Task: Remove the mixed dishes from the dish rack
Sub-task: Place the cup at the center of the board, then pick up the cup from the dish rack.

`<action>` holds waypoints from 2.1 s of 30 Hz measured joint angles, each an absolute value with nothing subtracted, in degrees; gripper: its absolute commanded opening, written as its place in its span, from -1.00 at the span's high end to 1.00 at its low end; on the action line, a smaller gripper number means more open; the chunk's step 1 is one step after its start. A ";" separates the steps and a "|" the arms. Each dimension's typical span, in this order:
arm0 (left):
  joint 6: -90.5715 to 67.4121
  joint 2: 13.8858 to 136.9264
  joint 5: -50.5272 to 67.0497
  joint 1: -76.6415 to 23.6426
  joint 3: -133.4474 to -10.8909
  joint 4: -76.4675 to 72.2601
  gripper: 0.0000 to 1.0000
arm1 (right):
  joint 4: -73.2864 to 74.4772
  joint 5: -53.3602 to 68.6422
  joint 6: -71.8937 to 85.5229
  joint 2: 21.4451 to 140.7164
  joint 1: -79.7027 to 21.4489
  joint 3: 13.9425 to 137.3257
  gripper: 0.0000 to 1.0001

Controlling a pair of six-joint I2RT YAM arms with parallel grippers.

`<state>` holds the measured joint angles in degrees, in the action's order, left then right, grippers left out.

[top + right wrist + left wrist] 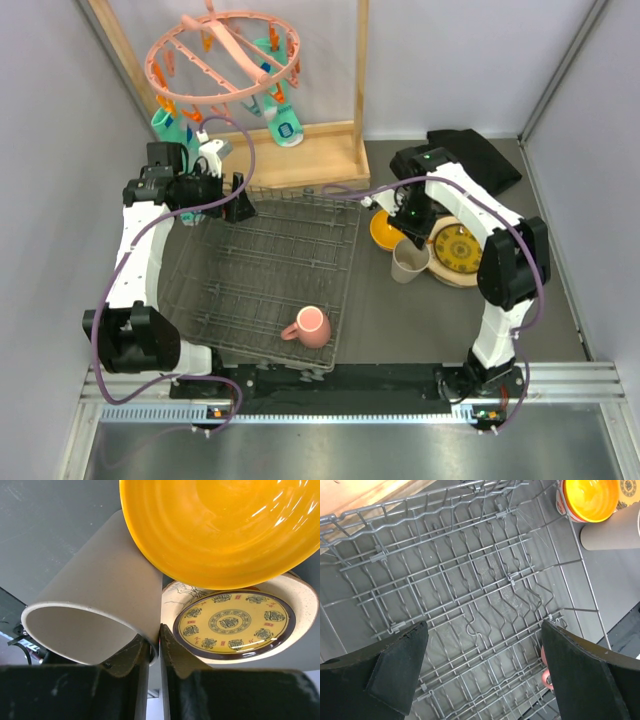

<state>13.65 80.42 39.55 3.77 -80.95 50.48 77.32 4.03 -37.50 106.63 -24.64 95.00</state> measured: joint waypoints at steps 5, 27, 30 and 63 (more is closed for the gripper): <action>13.67 80.44 39.59 3.77 -80.95 51.16 -0.96 | 77.38 3.49 -37.50 106.67 -25.30 95.31 0.75; 14.96 80.44 40.05 3.77 -80.95 51.59 -0.96 | 77.45 2.70 -37.45 107.57 -26.13 96.79 0.17; 15.00 80.44 40.14 3.77 -80.95 51.62 -0.96 | 77.41 2.50 -37.43 107.57 -26.13 98.15 0.10; 32.77 57.19 23.16 -31.24 -51.11 57.78 -0.89 | 77.58 16.40 -32.77 90.15 -23.42 108.31 -0.15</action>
<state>32.77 57.19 23.16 -31.24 -51.11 57.78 77.58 16.40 -32.77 90.15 -23.42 108.31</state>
